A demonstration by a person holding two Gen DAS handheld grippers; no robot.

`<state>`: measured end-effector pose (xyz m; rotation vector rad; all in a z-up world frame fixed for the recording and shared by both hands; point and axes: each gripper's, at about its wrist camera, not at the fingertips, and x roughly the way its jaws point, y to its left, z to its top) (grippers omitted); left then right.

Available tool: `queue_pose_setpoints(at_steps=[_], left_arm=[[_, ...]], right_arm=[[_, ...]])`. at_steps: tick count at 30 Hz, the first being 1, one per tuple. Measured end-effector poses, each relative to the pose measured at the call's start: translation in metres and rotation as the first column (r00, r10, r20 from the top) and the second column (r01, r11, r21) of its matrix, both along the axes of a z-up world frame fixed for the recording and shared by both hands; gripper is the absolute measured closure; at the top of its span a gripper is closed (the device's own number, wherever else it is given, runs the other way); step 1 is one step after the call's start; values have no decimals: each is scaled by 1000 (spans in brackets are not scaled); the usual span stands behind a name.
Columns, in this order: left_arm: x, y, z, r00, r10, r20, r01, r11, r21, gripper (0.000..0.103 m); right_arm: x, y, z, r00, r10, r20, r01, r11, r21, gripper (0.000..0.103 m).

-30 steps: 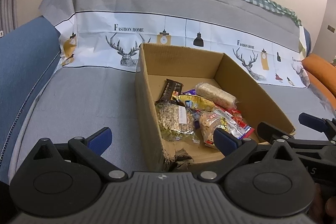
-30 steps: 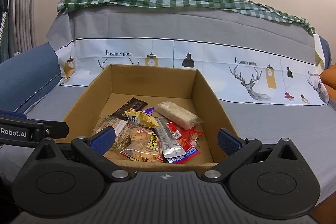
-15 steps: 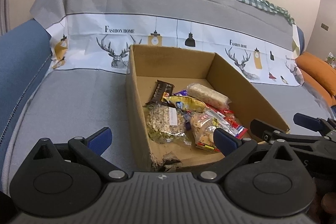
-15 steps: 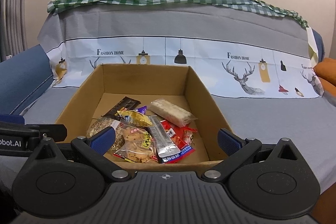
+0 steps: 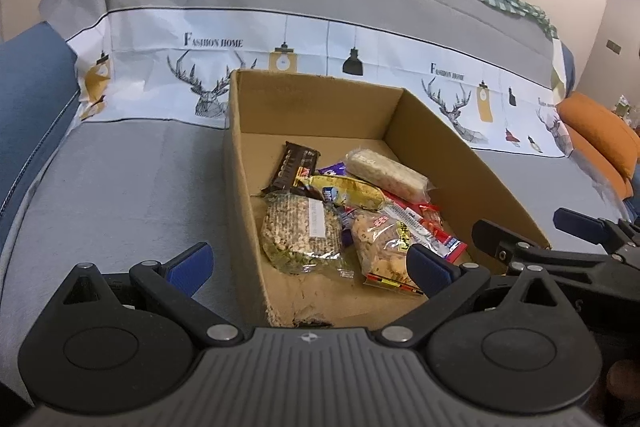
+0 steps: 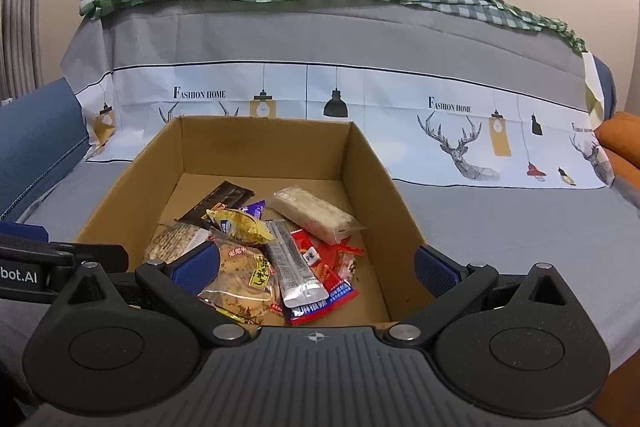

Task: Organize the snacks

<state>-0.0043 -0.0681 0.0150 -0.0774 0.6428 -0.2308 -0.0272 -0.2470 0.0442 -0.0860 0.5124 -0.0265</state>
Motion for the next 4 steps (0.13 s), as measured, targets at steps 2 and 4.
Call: queue_pose_setpoints(at_steps=[2,4], left_arm=[[-1,0,2,1000,-18,21,18,1000,1,0],[-3,-1,4,998,-35,45,34,999,11,0]], right_arm=[[3,-3,0,1000,0,-5,0,1000,15,1],[5,-9,1,1000,6,-10,-6,999,37,1]])
